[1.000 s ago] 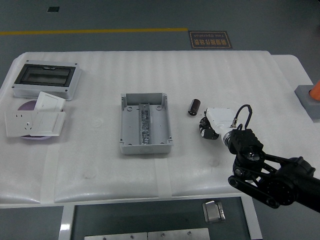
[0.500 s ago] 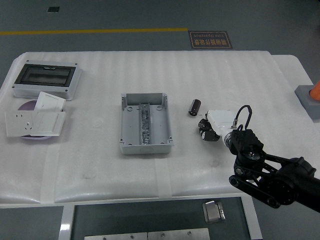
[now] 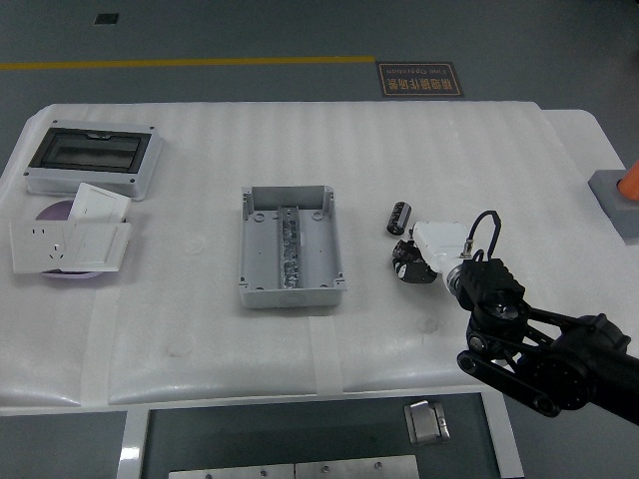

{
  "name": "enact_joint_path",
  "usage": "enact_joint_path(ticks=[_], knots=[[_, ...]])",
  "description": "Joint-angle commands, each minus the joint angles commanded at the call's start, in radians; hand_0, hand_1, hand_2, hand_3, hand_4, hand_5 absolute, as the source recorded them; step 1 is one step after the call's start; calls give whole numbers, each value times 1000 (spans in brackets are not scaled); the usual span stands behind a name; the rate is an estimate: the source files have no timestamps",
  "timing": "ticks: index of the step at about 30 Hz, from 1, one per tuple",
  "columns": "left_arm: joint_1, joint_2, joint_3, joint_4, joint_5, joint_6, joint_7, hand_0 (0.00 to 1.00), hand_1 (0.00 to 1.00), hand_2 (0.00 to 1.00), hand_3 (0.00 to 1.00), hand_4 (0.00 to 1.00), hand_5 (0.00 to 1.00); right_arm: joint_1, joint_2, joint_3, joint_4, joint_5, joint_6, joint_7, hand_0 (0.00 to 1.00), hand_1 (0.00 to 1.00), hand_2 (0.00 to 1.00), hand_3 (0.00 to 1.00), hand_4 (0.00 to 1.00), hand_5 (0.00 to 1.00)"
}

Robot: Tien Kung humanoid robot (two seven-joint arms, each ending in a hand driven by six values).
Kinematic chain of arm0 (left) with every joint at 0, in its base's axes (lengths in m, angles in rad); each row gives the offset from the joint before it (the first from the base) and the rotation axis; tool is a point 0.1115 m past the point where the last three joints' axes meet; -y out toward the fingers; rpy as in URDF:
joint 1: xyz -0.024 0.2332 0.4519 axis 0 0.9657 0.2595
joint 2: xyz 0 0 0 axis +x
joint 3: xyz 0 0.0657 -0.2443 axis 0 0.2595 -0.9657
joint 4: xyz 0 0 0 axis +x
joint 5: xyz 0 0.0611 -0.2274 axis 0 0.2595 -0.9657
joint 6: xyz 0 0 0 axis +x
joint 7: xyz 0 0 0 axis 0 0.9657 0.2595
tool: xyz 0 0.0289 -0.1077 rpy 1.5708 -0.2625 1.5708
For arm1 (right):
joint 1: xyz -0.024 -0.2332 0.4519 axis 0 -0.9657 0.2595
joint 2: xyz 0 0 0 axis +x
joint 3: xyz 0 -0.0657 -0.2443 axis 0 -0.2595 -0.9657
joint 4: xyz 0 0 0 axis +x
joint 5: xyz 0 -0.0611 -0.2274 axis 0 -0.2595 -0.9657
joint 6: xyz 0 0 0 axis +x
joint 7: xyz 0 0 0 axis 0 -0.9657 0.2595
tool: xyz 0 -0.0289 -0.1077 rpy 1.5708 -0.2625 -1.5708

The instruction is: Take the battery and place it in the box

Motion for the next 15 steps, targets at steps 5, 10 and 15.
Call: enact_joint_path(ticks=[5,10,15], knots=[[0,-1,1,0,-1,0,-1,541,636,528,566,603,25,-1,-1,-1,0,0,-2,-1,238,509,754,904,914,521],[1,-1,1,1,-1,-1,0,541,636,529,567,603,25,-2,-3,0,1,-2,-1,-3,238,509,753,901,920,516],[2,-1,2,0,-2,-2,0,541,636,528,566,606,23,-6,-8,17,22,-16,3,-9,239,503,743,887,925,501]])
